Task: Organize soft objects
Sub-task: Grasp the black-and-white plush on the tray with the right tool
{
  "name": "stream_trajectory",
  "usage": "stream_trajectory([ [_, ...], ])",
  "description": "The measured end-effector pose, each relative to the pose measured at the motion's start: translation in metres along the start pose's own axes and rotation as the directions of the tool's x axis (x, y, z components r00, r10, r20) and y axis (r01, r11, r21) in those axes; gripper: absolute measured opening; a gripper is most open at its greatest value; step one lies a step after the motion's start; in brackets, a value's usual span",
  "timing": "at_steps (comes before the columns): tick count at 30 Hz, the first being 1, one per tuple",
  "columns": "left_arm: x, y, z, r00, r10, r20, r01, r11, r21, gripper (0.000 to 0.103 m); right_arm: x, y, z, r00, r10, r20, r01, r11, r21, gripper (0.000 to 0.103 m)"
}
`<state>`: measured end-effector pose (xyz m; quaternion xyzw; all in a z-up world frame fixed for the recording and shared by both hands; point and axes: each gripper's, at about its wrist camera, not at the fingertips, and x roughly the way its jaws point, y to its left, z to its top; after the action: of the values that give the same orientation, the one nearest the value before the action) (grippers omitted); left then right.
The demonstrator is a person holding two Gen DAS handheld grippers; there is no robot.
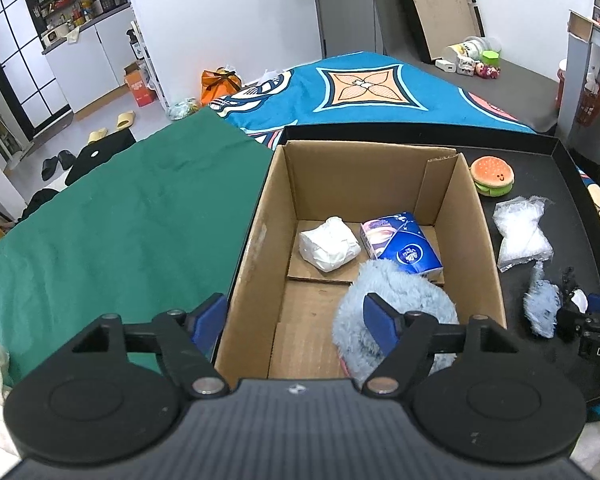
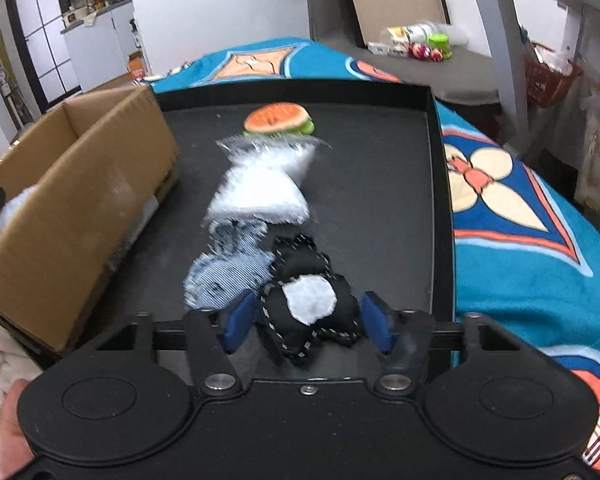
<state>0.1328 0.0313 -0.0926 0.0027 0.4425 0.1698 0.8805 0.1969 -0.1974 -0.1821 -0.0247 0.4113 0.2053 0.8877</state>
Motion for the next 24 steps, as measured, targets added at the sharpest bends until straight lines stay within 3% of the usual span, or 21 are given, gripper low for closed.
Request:
stream_trajectory([
  [4, 0.0, -0.001, 0.0, 1.0, 0.003, -0.001, -0.003, 1.0, 0.002, 0.075, -0.004, -0.001, -0.001, 1.0, -0.015, 0.013, 0.015, 1.0, -0.003, 0.039],
  [8, 0.0, 0.0, 0.0, 1.0, -0.003, -0.001, 0.003, 1.0, 0.0, 0.075, -0.01, 0.002, 0.001, 1.0, -0.004, 0.029, 0.004, 1.0, -0.014, 0.037],
  [24, -0.001, 0.016, -0.002, 1.0, -0.013, 0.001, 0.013, 1.0, -0.019, 0.075, -0.036, 0.02, 0.03, 0.991, 0.034, 0.132, -0.031, 0.999, -0.024, 0.036],
])
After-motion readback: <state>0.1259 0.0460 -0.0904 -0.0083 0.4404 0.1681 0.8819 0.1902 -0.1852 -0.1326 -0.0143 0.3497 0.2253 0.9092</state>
